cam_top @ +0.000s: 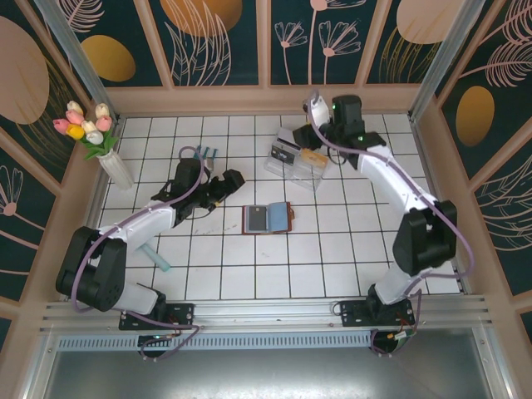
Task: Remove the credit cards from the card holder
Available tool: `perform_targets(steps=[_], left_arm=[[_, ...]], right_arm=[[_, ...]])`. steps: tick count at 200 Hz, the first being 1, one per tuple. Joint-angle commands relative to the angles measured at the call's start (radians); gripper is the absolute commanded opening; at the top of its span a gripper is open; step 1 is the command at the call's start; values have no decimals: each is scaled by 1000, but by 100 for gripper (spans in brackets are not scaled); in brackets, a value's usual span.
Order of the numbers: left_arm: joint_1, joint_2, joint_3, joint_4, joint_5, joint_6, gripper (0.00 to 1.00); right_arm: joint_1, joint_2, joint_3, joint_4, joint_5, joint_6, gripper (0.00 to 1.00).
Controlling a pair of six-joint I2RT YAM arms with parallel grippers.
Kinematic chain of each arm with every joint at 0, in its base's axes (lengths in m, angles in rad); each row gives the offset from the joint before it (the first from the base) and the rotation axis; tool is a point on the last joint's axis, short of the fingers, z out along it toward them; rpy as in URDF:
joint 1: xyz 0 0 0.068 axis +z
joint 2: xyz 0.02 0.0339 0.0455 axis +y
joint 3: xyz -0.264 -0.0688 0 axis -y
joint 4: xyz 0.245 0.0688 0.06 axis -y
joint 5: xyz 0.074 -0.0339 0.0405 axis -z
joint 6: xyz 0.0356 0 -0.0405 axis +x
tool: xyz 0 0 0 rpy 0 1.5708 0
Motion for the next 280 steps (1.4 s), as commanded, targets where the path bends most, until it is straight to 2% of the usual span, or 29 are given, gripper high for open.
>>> perform_targets(steps=[1,23,40,73,103,137,165,236,280], left_arm=[[-31,-12,-6,-54,-19,48,92],[-67,-3,4,-89,-43,70,88],[-84,8,1,-100,-52,76,84],[-101,33,-16,-75,-43,64,77],[-118,68,-24,-41,-19,40,70],[-125,100,-29,-18,-9,14,49],[-126,135,-25,-8,6,10,40],[-126,209,-16,36,47,4,26],[-125,237,-19,21,21,14,25]], right_arm=[[77,-106,-179,183,50,347,47],[140,-148,-294,206,31,581,48],[179,-147,-349,178,72,744,45],[249,-146,-449,214,59,893,43],[299,-65,-417,164,75,893,40],[321,44,-380,122,88,894,37],[333,126,-328,69,115,863,36],[398,272,-182,-121,298,761,41],[415,332,-156,-190,353,722,42]])
